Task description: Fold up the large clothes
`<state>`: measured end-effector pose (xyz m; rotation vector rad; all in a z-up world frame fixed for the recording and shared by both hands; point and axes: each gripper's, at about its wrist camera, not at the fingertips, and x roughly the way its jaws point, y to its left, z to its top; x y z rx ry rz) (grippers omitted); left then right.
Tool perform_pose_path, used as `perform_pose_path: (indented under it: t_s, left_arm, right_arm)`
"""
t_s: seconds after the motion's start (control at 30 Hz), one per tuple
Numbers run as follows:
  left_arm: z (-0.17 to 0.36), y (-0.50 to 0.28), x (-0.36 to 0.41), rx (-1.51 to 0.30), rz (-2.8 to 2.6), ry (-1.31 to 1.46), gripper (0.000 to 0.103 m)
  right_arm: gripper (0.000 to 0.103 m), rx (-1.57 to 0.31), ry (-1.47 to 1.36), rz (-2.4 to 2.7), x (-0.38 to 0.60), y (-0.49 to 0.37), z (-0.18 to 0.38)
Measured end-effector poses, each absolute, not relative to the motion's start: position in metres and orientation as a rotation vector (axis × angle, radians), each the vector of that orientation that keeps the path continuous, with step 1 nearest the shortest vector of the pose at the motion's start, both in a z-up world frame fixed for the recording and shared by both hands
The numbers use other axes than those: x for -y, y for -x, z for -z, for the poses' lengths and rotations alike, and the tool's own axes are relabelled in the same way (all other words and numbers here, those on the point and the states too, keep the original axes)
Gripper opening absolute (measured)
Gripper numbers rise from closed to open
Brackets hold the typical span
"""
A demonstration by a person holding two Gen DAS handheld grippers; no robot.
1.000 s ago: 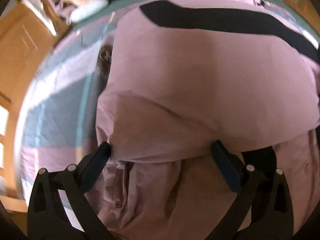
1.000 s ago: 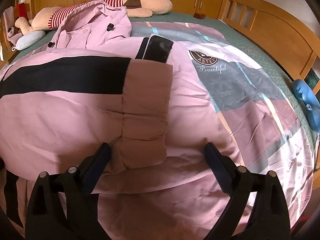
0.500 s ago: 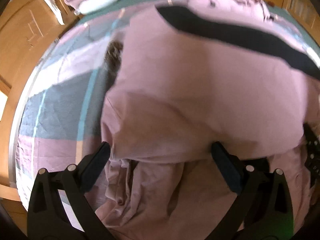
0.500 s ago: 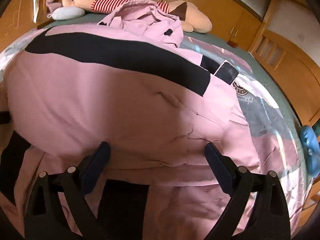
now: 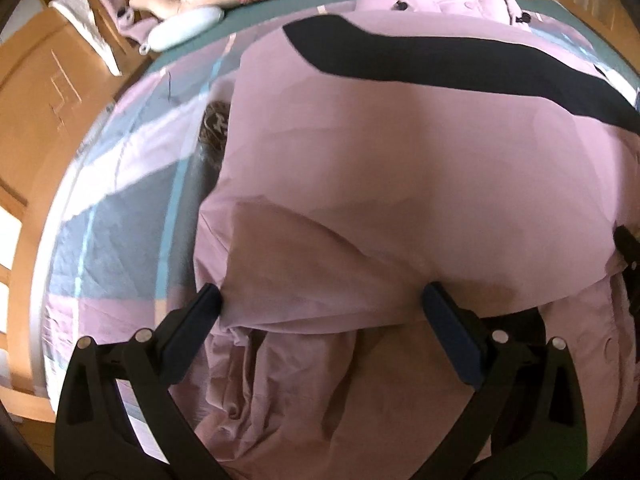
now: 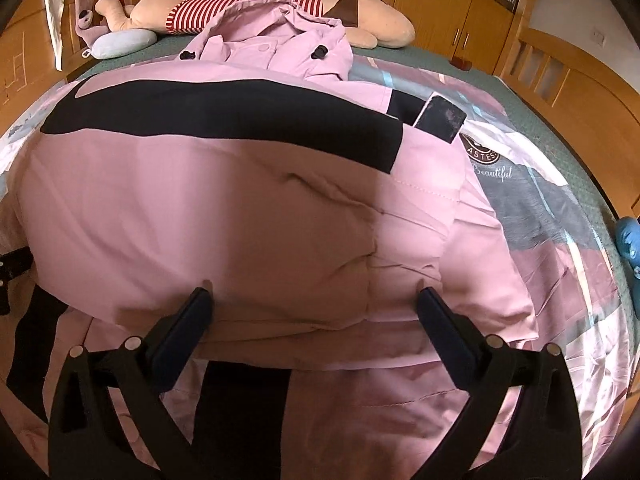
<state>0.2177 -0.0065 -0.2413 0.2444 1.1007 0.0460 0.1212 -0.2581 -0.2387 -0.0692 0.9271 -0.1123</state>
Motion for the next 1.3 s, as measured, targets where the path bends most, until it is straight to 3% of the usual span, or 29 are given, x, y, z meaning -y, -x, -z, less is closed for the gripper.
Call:
perform_pose_path:
  t_s: [0.23, 0.43, 0.7, 0.9, 1.07, 1.23, 1.3]
  left_arm:
    - [0.241, -0.213, 0.011, -1.087, -0.061, -0.267, 0.101]
    - [0.206, -0.187, 0.035, -0.899, 0.053, -0.274, 0.101]
    - [0.252, -0.204, 0.044, -1.079, 0.084, -0.318, 0.101]
    - [0.250, -0.203, 0.049, -1.092, 0.079, -0.320, 0.101]
    - [0.245, -0.204, 0.043, -1.079, 0.060, -0.298, 0.101]
    - [0.214, -0.200, 0.035, -0.928, 0.080, -0.227, 0.101]
    - [0.220, -0.208, 0.032, -0.964, 0.064, -0.225, 0.101]
  right_arm:
    - [0.102, -0.927, 0.070, 0.112, 0.258, -0.122, 0.239]
    - [0.102, -0.926, 0.070, 0.113, 0.258, -0.121, 0.239]
    - [0.102, -0.920, 0.066, 0.111, 0.259, -0.121, 0.236]
    - [0.102, -0.646, 0.061, 0.091, 0.255, -0.102, 0.188]
    - [0.102, -0.855, 0.160, 0.094, 0.236, -0.139, 0.228]
    - [0.102, -0.885, 0.085, 0.063, 0.252, -0.143, 0.237]
    - [0.102, -0.878, 0.101, 0.070, 0.251, -0.143, 0.238]
